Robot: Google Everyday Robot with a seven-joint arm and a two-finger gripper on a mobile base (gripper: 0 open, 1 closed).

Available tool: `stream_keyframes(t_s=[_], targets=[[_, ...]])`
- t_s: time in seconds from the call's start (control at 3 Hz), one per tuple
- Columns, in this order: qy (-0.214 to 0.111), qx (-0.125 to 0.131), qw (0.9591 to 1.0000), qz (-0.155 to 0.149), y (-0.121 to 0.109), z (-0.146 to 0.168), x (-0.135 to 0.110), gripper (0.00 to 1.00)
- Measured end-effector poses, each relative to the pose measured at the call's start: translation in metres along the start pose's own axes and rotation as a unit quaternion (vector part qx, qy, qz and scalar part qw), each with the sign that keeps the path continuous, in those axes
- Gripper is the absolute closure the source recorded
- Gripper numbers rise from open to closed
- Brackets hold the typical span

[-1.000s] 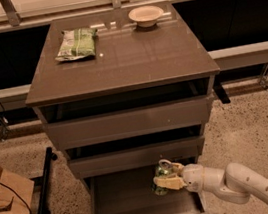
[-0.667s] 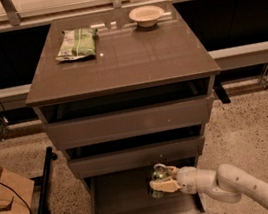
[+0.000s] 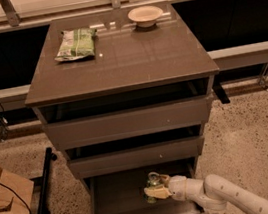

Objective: Place green can into bottom drawer

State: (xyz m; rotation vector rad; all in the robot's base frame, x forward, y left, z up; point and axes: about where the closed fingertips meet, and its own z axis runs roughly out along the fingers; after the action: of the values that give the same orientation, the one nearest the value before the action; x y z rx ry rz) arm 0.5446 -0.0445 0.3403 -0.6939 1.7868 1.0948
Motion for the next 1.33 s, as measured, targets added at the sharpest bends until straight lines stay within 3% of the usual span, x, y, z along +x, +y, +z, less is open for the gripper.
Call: stream_keyframes(t_s=[0.33,0.67,1.0,1.33], targets=[[0.000,0.000,1.0000,0.000,0.000,0.000,0.000,1.00],[0.005,0.003,0.9993,-0.036,-0.005,0.005,0.005,1.00],[0.018,0.002,0.9954,-0.094,-0.008,0.013,0.018,1.00],[0.028,-0.014,0.9909,-0.131,-0.015,0.026,0.032,1.00]])
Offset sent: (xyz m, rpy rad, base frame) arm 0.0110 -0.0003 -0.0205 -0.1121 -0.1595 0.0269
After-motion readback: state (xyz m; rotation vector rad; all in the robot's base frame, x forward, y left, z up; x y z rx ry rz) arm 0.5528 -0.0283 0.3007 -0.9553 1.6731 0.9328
